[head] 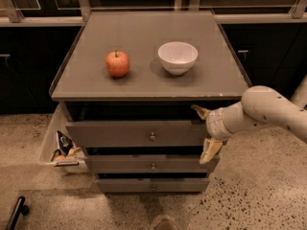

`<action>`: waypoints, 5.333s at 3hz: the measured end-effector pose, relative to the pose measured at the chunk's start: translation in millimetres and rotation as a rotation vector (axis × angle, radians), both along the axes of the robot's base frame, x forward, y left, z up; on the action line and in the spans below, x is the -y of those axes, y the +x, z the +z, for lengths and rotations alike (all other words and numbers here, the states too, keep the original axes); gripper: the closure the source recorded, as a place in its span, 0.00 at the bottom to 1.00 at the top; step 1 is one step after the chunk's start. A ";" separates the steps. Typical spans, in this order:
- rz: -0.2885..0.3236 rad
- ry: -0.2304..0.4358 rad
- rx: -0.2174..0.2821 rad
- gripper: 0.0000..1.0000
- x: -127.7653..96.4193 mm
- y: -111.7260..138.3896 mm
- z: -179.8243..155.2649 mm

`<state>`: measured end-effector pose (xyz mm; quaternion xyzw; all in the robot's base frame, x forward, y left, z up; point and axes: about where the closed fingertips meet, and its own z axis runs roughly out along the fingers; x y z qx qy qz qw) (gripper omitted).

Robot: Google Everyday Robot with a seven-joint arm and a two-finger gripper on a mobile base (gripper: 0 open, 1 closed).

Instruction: Open top drawer

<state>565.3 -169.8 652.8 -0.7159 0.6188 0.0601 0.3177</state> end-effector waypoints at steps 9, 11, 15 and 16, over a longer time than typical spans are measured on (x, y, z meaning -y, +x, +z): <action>-0.040 -0.009 -0.057 0.42 0.0 9.8 -8.0; -0.022 0.084 -0.077 0.68 13.9 -32.3 -15.7; -0.023 0.085 -0.076 0.58 18.2 -44.4 -13.3; -0.023 0.085 -0.076 0.35 18.2 -44.5 -13.3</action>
Offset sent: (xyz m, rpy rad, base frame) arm 0.0245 -0.0024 -0.0322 -0.0242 0.0825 -0.0222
